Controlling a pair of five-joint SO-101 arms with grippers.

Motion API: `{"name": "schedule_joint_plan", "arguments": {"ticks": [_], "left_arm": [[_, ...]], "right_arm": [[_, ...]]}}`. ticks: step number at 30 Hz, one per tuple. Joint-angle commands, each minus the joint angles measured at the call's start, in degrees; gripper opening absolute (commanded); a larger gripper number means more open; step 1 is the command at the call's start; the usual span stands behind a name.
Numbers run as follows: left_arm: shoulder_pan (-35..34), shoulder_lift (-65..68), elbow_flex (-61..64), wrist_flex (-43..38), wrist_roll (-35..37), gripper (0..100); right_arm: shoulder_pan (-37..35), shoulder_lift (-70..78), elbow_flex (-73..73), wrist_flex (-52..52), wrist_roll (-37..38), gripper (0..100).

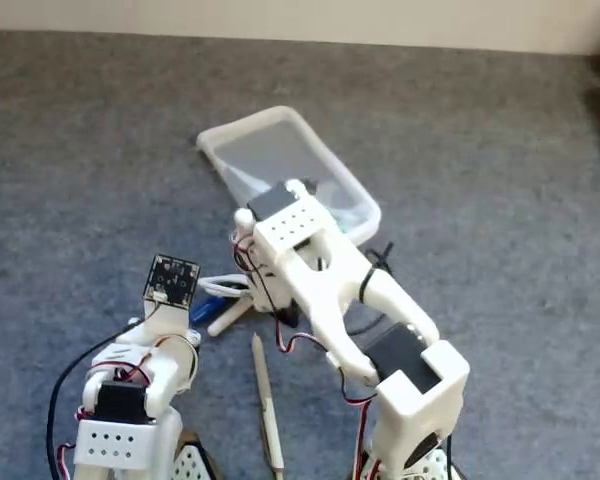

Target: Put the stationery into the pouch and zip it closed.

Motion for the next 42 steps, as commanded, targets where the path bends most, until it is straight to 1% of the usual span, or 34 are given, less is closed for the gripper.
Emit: {"name": "schedule_joint_plan", "arguments": {"ticks": [1,5,10,16,20,23,28,35,39,42], "left_arm": [[-0.75,-0.66,1.27,0.44,0.53,0],[-0.75,-0.66,1.27,0.44,0.53,0],[-0.75,-0.66,1.27,0.44,0.53,0],[-0.75,-0.66,1.27,0.44,0.53,0],[-0.75,-0.66,1.27,0.44,0.53,0],[-0.75,-0.66,1.27,0.44,0.53,0],[-0.75,-0.66,1.27,0.44,0.53,0],[-0.75,-0.66,1.27,0.44,0.53,0],[-0.75,-0.66,1.27,0.44,0.53,0],[-0.75,-0.66,1.27,0.44,0.53,0]], "right_arm": [[0.04,-0.22,-5.93,0.92,-4.66,14.6],[0.48,-0.22,-6.2,-3.12,-9.23,14.6],[2.59,1.71,-5.67,-8.04,-12.66,14.6],[3.21,10.24,-5.85,-10.33,-13.01,14.6],[4.97,14.11,-9.27,-9.98,-13.01,14.6],[6.55,14.55,-10.95,-9.89,-13.01,14.6],[6.64,14.9,-11.3,-10.51,-13.01,14.6],[6.64,15.25,-10.68,-16.92,-13.01,14.6],[6.55,18.07,-10.77,-16.75,-13.01,14.6],[6.29,20.79,-11.21,-13.58,-12.66,14.6]]}}
